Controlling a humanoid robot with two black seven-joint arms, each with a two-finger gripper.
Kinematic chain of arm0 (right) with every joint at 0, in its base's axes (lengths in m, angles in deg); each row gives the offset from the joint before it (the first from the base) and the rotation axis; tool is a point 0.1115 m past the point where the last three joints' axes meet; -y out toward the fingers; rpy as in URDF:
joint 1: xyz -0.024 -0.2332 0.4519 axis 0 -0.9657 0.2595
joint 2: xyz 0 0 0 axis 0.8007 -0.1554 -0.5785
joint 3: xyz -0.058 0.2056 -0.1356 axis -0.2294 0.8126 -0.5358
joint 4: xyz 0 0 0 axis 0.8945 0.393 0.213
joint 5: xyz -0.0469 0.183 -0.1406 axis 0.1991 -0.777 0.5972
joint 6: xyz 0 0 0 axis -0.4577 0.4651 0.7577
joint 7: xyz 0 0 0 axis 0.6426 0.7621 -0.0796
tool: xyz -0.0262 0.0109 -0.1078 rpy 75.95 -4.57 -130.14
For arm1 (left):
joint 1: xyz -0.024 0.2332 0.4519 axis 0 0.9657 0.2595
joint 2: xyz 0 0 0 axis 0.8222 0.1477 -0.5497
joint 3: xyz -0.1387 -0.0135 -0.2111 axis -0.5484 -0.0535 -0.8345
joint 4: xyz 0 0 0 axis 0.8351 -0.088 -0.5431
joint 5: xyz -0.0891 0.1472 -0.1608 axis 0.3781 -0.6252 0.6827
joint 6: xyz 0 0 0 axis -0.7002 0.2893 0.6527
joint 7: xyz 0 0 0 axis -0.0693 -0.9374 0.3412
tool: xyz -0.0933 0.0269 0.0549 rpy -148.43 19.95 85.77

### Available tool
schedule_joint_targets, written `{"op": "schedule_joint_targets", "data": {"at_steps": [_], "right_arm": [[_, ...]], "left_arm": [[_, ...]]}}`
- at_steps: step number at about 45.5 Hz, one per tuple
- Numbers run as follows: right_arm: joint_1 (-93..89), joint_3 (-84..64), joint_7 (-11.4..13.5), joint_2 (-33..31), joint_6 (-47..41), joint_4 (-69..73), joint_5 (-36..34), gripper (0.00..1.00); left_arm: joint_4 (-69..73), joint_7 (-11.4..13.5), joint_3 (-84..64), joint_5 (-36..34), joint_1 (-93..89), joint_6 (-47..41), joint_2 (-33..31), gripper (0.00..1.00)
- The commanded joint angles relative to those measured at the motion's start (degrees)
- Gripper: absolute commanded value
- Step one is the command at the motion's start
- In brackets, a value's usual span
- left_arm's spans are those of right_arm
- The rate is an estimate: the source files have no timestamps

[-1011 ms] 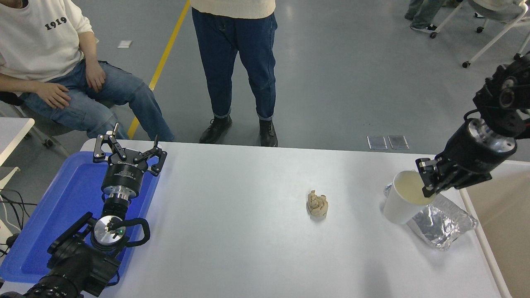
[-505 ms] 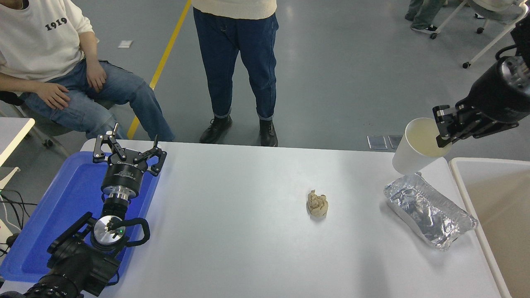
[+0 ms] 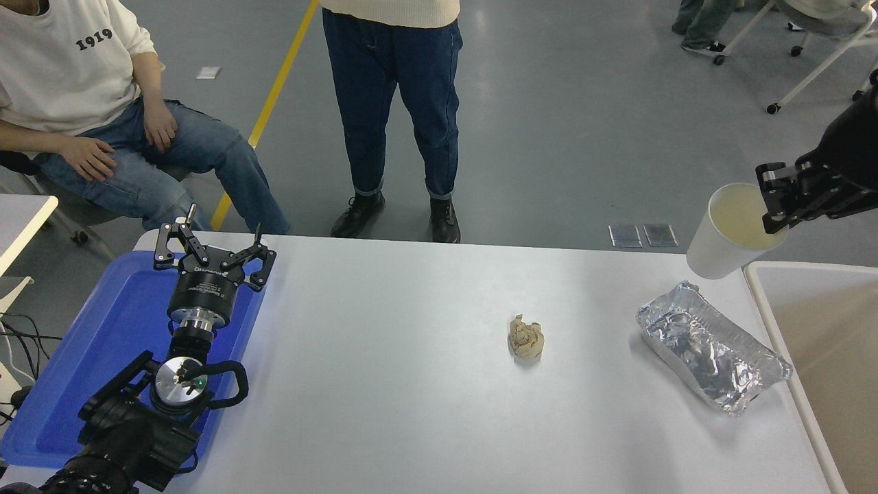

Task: Pick up paper cup place in dustbin

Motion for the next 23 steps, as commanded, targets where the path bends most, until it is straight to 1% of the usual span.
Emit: {"op": "schedule_joint_targets", "data": {"at_steps": [1,9,17,23], "right_arm": [[-1.7,-3.5,0.0,-10.3,0.0,-2.7,5.5,0.0],[-3.4,-6.7,0.1,-18.0,0.0,-6.7,9.1,0.0],[-3.6,-7.6,0.2,-26.2,0.0,-9.9,14.7,0.0],[-5.2,-7.7,0.2,-29.0,0.0,-12.7,17.9,0.0]], "left_arm": [[0.0,0.1,0.0,0.0,0.0,0.0,0.0,1.0],[0.0,0.1,0.0,0.0,0.0,0.0,0.0,1.0],[0.0,0.1,0.0,0.0,0.0,0.0,0.0,1.0],[0.0,0.1,0.0,0.0,0.0,0.0,0.0,1.0]]}}
